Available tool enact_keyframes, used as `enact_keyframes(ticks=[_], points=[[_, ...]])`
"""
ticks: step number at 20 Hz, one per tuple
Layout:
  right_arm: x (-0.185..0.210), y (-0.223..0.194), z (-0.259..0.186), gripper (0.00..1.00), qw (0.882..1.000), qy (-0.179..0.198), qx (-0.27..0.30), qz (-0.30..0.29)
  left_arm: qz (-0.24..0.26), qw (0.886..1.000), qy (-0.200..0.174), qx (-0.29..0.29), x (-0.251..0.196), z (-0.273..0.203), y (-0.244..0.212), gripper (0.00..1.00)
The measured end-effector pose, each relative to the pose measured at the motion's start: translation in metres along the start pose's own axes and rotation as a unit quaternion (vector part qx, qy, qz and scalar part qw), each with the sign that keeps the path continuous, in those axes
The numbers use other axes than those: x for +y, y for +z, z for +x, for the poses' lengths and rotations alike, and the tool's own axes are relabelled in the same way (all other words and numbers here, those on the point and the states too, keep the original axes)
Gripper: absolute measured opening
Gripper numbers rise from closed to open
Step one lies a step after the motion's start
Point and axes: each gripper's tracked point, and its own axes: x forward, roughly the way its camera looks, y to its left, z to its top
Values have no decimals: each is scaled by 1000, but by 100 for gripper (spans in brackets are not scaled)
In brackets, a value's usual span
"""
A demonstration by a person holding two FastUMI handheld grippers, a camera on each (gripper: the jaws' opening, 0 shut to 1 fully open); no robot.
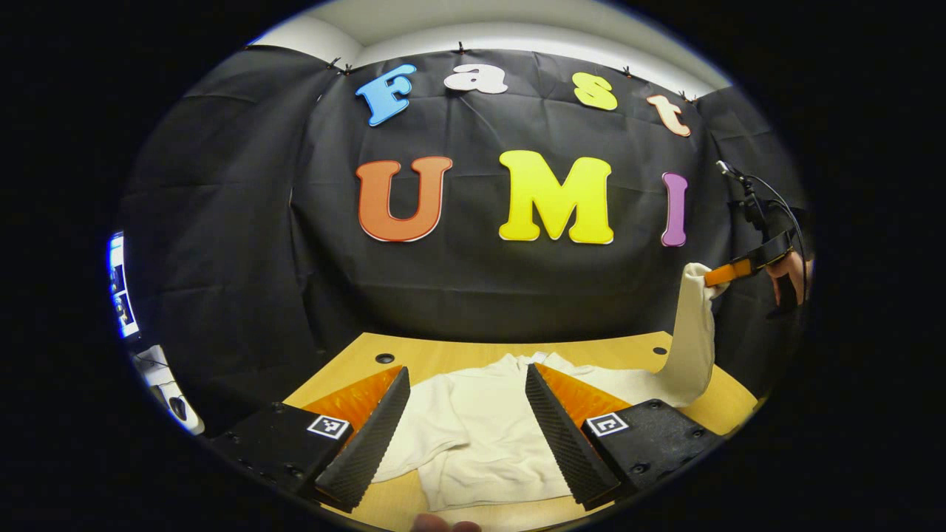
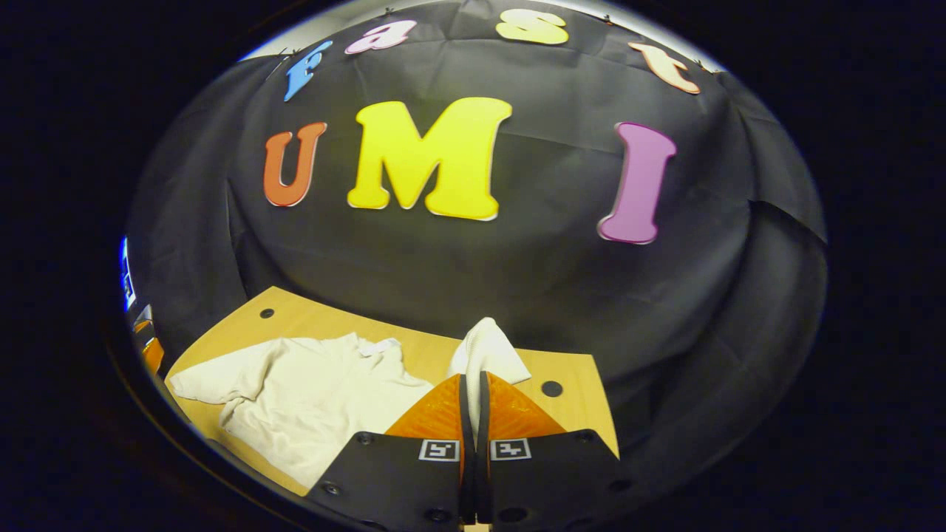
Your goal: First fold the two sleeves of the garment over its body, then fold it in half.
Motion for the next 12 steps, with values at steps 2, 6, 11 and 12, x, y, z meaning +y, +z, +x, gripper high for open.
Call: enact_keyframes(ticks=[2,6,11,12], points=[[48,0,23,0,1000,28,6,-10,0,1000,19,-2,22,-6,1,100],[145,-27,84,1,996,76,32,-44,-14,998,54,19,61,-16,-17,100],[256,-69,137,1,987,128,56,-84,-35,994,90,40,97,-33,-32,100],[276,-75,144,1,985,137,61,-80,-34,994,95,42,103,-35,-34,100]])
